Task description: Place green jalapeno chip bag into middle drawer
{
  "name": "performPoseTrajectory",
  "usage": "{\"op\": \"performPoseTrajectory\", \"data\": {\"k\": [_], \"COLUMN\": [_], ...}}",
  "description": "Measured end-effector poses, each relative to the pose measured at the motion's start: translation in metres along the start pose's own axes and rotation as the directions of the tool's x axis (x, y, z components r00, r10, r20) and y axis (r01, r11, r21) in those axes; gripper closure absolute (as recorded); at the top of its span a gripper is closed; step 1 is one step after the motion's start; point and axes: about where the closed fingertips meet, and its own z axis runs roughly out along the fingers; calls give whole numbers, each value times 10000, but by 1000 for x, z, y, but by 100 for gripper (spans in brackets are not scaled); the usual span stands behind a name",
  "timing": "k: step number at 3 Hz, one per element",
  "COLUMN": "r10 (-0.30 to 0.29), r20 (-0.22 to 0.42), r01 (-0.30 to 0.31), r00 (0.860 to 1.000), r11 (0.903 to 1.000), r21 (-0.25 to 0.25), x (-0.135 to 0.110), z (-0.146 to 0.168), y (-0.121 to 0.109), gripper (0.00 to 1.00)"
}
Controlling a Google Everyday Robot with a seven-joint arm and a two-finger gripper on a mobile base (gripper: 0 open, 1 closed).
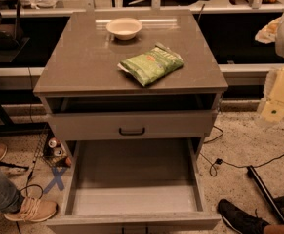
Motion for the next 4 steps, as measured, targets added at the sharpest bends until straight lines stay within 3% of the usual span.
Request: {"op": "performPoseTrajectory", "data": {"k": [1,2,3,4], "r10": [-8,-76,-293,-95], "r20": [73,584,1286,2082], "r01": [8,64,247,19], "r00": [10000,9983,9913,9780], "r11": [10000,9998,9990,9993], "r21": [29,202,372,364], "x": [-1,-11,-39,-68], "z": [3,22,65,109], "y": [-3,-26,-62,-92], "gripper": [0,0,0,0]}}
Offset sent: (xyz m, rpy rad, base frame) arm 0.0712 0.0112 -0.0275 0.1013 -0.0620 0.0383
